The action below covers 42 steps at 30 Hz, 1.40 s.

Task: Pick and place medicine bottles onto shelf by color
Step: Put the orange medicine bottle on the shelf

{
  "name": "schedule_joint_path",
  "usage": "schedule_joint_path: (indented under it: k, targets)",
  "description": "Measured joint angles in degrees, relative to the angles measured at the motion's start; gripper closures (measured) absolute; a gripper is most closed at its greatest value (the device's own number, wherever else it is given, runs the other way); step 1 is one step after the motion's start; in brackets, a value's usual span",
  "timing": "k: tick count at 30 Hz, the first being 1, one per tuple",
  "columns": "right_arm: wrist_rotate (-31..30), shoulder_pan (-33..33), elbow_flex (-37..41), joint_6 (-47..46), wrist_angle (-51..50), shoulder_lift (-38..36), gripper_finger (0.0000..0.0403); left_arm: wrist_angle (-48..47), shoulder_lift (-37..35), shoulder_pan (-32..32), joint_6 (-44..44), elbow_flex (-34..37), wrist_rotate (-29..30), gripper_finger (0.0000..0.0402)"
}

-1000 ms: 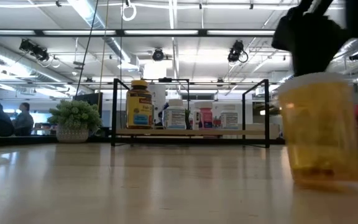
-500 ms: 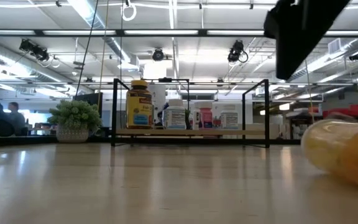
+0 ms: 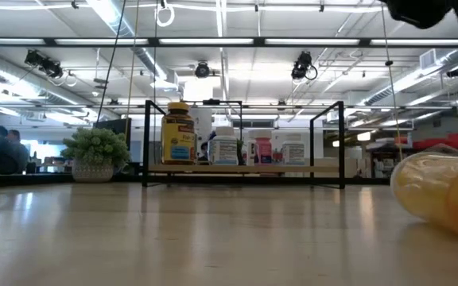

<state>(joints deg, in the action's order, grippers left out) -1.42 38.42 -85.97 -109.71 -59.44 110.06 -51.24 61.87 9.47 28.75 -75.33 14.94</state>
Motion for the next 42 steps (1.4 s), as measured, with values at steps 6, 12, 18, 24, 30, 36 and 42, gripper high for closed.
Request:
schedule_joint_path:
  k: [6, 12, 18, 24, 30, 36, 42]
  targets:
    - [-5.02, 0.81, 0.0, -13.97, 1.3, -0.02, 0.0086, 0.0, 0.0, 0.0, 0.11, 0.0, 0.0, 0.023]
    - [-6.71, -1.92, 2.5, -13.6, 8.48, -0.02, 0.0086, 0.0, 0.0, 0.0, 0.12, 0.0, -0.36, 0.023]
    - [-3.67, -4.08, 7.03, -13.32, 12.97, -0.02, 0.0086, 0.0, 0.0, 0.29, 0.28, 0.0, -1.71, 0.023]
    - [-3.01, -5.03, 10.63, -13.31, 18.8, -0.02, 0.0086, -0.02, 0.0, 1.96, 0.2, 0.0, -1.75, 0.023]
    - [-3.01, -6.4, 13.94, -12.86, 20.0, -0.02, 0.0093, -0.04, 0.0, 2.99, 0.2, 0.0, -1.81, 0.023]
    - [-2.77, -8.63, 14.69, -8.58, 21.12, -0.02, 0.0114, -0.04, 0.0, 3.04, 0.19, 0.0, -1.79, 0.023]
    - [0.66, -10.19, 14.69, -3.98, 23.12, -0.02, 0.0142, -0.04, 0.0, 3.04, 0.48, 0.0, -1.77, 0.023]
